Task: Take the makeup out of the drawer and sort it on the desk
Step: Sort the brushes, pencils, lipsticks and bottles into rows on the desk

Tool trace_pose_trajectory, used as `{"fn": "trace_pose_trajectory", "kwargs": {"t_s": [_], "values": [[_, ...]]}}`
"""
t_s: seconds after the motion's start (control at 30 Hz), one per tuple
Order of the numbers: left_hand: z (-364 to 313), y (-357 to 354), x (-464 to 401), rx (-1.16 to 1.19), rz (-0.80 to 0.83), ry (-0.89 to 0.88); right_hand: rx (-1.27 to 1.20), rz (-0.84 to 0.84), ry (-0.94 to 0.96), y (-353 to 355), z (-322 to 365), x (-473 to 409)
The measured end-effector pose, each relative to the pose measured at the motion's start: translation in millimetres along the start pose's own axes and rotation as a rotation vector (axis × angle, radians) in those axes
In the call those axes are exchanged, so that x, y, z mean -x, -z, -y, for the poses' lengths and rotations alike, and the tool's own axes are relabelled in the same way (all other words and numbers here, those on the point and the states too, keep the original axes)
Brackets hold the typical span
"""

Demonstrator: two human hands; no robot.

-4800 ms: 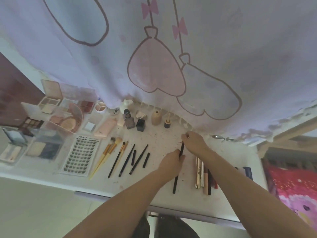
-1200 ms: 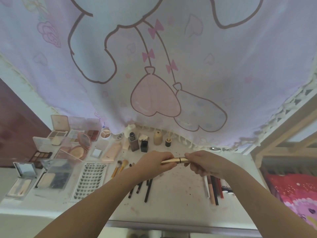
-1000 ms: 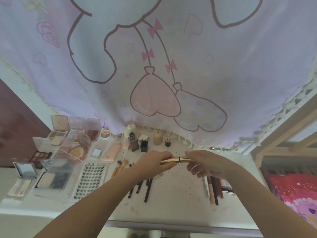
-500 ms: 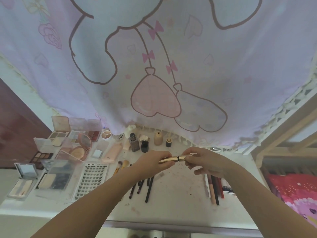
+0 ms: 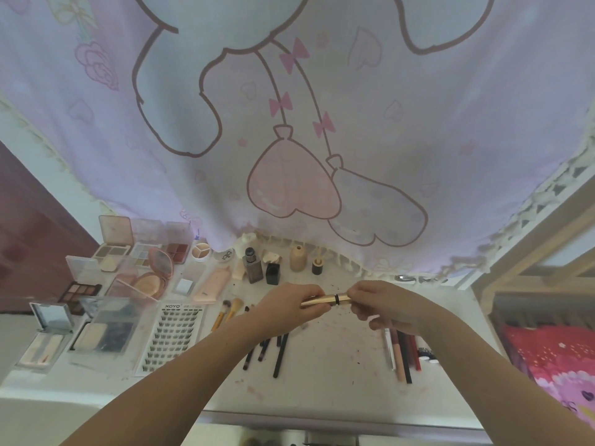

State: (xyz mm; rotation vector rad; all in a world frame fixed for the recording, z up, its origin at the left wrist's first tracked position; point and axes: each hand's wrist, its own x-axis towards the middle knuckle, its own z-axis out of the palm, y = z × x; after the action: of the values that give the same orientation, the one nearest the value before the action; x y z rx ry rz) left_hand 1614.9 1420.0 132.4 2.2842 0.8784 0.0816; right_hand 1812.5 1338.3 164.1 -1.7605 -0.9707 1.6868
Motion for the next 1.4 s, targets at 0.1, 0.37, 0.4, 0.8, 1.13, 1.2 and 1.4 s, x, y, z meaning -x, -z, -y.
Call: {"fn": "trace_pose_trajectory", "kwargs": {"t_s": [0.1,0.37,0.4,0.8,1.13,1.2,1.4], "values": [[0.9,-0.5,0.5,0.005,0.001,0.004,-0.047,0.025,-0.031,1.3,3.0,1.8],[4.7,-0.3,-0.5,0.101,0.105,0.055,0.051,-0.048,-0.019,9.7,1.1,-3.8],[9.9,-0.4,0.1,0.141,0.135,0.084,0.07,-0.072,-0.024,14.0,1.0,-2.8],[43.3,-11.3,-4.4,0.015,0.346,0.184,0.202,-0.067,-0.149,20.6,-28.6,-15.6],[28.4,-49.7,-15.3,0.214,0.2,0.442,-0.117,-0.248,-0.193,3.4,-60.3,-34.7],[24.5,-67.2,-22.5,0.067,0.146,0.488,-0.036,-0.302,-0.249,-19.1,-68.0,-45.3],[29.4,-88.4,-36.6,-0.488,0.093,0.441,0.476,-0.356,-0.243,-66.2,-89.9,-69.5]]}}
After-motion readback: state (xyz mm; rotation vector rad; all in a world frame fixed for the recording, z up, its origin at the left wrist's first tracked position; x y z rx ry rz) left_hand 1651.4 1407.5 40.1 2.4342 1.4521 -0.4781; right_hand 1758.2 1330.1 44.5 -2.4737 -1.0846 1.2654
